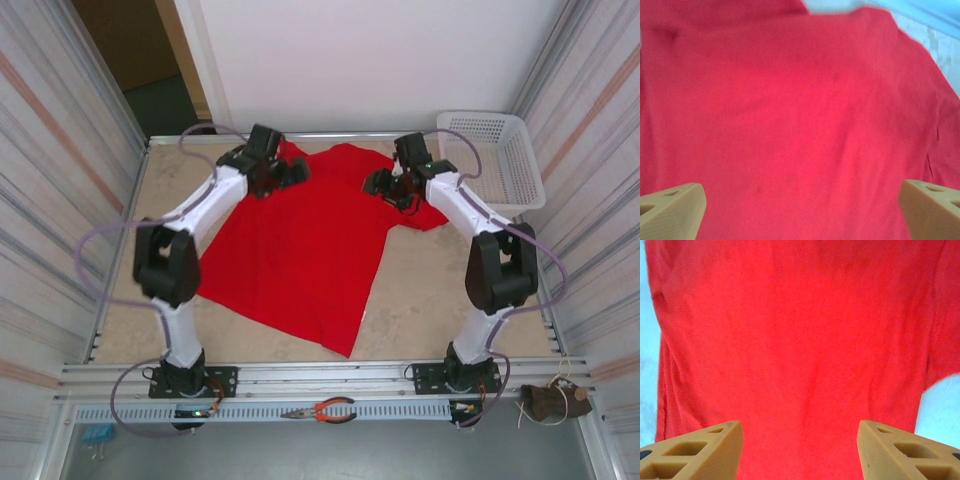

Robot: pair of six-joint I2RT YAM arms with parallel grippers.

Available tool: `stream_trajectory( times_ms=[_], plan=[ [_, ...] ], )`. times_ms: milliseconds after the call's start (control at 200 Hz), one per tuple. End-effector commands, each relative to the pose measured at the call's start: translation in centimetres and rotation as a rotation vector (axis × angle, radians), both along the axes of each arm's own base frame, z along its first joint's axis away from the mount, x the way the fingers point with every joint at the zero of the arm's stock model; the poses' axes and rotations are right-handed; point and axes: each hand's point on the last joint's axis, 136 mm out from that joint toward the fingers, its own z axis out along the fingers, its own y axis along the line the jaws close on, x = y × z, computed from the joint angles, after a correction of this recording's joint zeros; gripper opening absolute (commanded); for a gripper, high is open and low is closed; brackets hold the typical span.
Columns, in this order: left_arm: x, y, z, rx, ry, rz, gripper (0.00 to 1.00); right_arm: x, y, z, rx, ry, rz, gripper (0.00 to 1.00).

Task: Fold the inside-out t-shirt

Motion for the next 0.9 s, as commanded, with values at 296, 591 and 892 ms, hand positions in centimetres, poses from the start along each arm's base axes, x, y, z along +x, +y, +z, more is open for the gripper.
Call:
stream_trajectory(
  times_ms=[296, 591, 892],
  plan=[
    [8.1, 1.7, -7.6, -0.02, 0.094, 0.021, 0.99, -8.9, 7.2, -7.2, -0.033, 0.141, 0.106, 0.6],
    [7.8, 5.7, -10.8, -0.066, 0.173, 0.137, 0.99, -10.2, 6.3, -11.8, -0.157, 0.241, 0.095, 0.59],
    [5.3, 9.4, -13.2, -0.041, 0.239, 0.226, 0.99, -10.4, 0.0, -14.0, -0.229, 0.341, -0.034, 0.59]
  ],
)
